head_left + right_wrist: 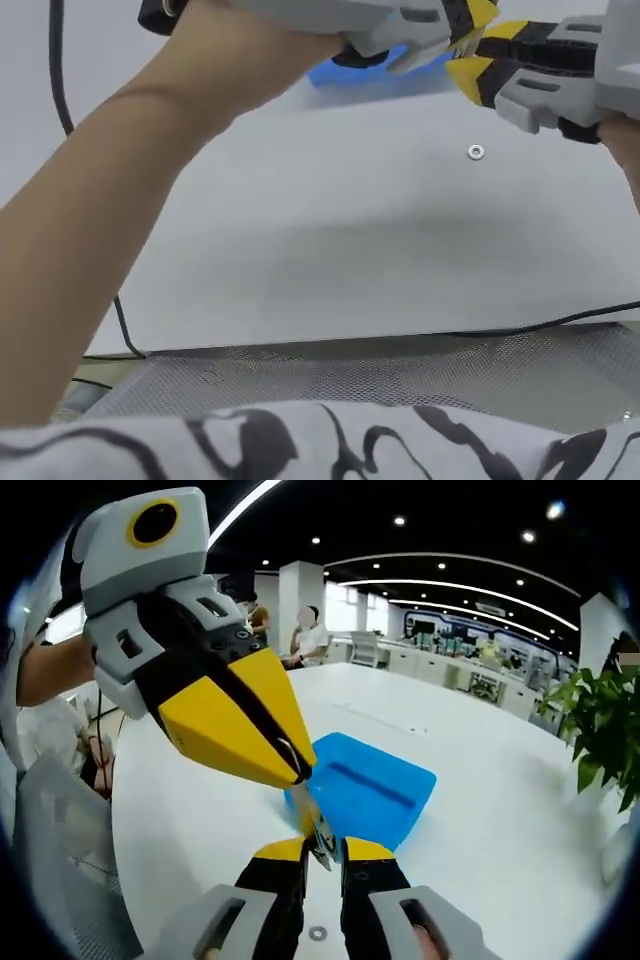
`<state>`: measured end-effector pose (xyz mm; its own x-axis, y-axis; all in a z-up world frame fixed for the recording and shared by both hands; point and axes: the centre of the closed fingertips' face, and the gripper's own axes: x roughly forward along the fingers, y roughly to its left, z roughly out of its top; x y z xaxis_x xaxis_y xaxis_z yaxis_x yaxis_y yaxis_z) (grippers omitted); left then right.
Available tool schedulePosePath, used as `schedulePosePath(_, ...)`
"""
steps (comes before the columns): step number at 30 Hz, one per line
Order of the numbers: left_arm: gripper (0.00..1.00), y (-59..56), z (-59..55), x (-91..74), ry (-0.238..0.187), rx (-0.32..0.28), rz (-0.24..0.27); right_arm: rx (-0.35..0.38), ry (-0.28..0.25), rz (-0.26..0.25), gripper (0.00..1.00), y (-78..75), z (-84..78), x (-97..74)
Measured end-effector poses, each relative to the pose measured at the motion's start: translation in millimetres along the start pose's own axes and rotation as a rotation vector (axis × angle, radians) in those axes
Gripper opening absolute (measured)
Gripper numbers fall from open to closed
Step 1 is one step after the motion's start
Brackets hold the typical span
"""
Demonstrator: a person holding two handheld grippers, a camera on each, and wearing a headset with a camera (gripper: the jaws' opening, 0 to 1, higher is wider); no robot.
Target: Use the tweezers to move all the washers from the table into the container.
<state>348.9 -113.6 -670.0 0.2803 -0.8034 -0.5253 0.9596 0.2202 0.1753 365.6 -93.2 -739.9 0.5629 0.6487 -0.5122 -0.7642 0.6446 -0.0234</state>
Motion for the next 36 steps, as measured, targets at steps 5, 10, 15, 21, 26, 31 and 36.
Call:
schedulePosePath(5, 0.0, -14.2, -6.6, 10.2, 0.005, -0.021, -0.028, 0.026, 0.033, 0.002, 0.07, 3.1, -17.7, -4.4)
schedulePosePath(10, 0.0, -21.4, -13.9, 18.3, 0.011, -0.049, -0.045, 0.009, 0.079, 0.007, 0.07, 2.9, -31.5, -3.7)
schedulePosePath(15, 0.0, -25.6, -21.0, 23.6, 0.025, -0.079, -0.066, 0.018, 0.117, 0.028, 0.07, 4.6, -43.8, -2.1)
schedulePosePath(21, 0.0, -28.4, -23.8, 29.7, 0.023, -0.094, -0.076, 0.022, 0.136, 0.033, 0.07, 5.3, -49.8, -3.9)
schedulePosePath(26, 0.0, -30.4, -27.0, 33.9, 0.03, -0.101, -0.084, 0.023, 0.155, 0.043, 0.07, 5.5, -56.0, -3.4)
schedulePosePath(31, 0.0, -32.0, -29.9, 33.6, 0.04, -0.1, -0.087, 0.028, 0.167, 0.045, 0.07, 5.2, -61.6, -3.2)
schedulePosePath(36, 0.0, -30.0, -29.0, 37.1, 0.034, -0.109, -0.08, 0.033, 0.162, 0.047, 0.07, 4.0, -61.6, -2.4)
